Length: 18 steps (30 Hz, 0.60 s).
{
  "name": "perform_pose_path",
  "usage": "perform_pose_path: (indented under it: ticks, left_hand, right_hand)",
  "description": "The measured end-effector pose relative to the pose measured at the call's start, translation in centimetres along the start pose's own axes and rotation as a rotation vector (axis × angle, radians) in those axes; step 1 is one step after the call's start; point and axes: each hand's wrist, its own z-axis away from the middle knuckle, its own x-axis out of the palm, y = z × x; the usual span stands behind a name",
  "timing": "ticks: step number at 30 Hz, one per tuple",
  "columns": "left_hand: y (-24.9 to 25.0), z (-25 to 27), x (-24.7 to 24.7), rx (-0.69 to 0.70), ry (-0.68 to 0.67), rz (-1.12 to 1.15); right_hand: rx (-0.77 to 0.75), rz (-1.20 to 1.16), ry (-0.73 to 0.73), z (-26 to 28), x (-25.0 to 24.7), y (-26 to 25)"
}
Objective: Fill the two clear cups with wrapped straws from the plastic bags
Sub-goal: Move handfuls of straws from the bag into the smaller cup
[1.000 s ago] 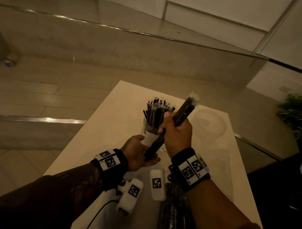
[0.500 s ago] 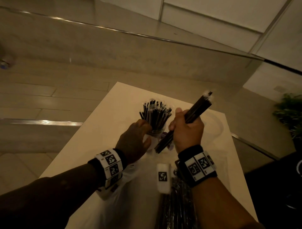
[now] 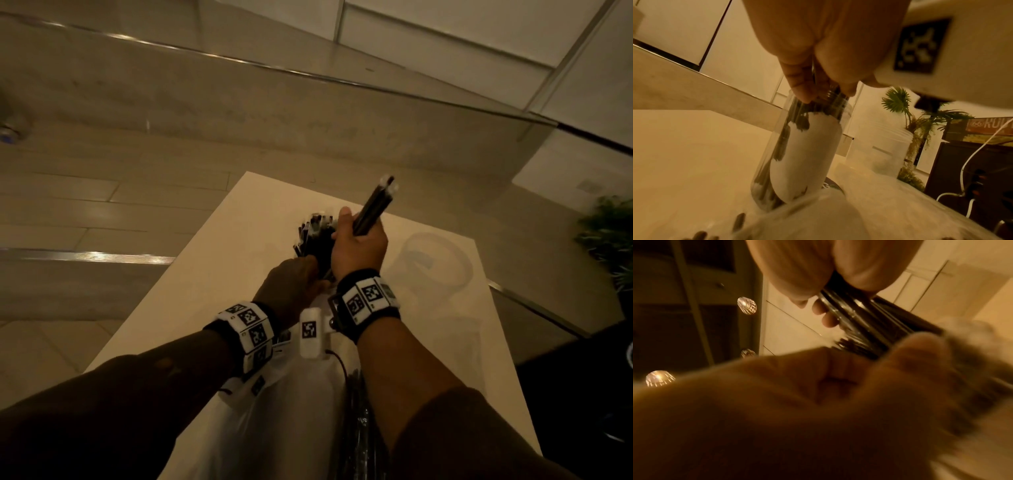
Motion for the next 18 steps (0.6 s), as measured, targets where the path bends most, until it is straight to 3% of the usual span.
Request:
perform_pose_path:
  ticks: [5, 8, 11, 13, 15, 18]
  left_hand:
    - [0.0, -0.6, -0.2, 0.018, 0.037, 0.013]
    - [-0.3, -0.9, 0.1, 0.017, 0.030, -0.036]
    - [-0.3, -0.8, 0.3, 0.017, 0.061, -0.026]
    - [-0.5, -0.8, 0.5, 0.003, 0.068, -0.008]
    - [-0.7, -0.7, 0.6, 0.003, 0.062, 0.008]
    - [-0.8, -0.3, 0.5, 0.086, 0.089, 0.009]
  right_hand:
    - [-0.120, 0.186, -0.190, 0.5, -0.2, 0.0]
    - [-0.189, 0.180, -0.140, 0.2, -1.2, -1.9]
    - [-0.403, 0.221, -0.113, -0.3, -1.9, -3.9]
    - [-0.514, 0.377, -0.197, -0.9, -1.4, -4.1]
    - [-0.546, 0.684, -0.324, -1.2, -0.8, -3.1]
    - [-0.423, 1.009, -0.552, -0.9, -0.5, -0.6]
